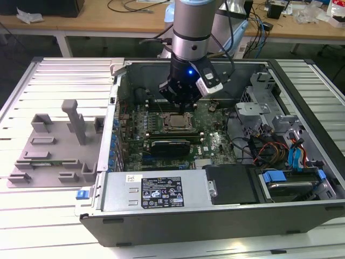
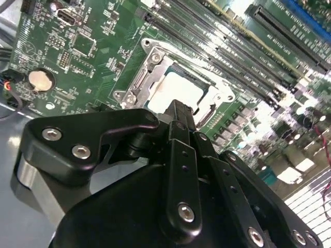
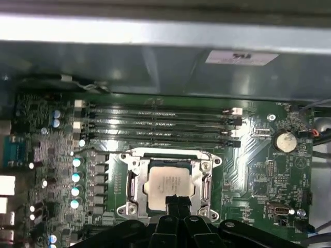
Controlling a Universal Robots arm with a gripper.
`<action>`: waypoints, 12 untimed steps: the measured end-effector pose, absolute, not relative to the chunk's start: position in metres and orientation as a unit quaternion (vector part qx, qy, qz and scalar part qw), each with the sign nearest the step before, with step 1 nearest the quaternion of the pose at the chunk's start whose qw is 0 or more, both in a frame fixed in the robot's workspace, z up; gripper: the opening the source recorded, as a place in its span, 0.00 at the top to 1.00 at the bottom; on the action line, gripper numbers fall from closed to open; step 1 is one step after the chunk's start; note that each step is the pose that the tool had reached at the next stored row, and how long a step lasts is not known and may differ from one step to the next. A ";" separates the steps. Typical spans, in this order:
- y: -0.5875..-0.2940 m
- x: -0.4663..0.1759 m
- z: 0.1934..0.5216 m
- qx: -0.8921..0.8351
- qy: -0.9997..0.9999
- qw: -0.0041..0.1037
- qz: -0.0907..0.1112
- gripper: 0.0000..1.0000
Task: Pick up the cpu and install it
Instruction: 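Close the cpu cover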
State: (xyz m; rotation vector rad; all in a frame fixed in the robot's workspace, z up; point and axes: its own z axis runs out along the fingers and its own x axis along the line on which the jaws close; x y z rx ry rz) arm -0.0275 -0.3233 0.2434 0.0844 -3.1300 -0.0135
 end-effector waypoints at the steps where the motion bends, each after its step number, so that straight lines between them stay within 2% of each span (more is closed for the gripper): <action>1: -0.324 -0.028 0.243 0.029 -1.000 0.005 -0.004 0.89; 12: -0.327 -0.061 0.221 0.046 -0.999 0.005 -0.004 0.89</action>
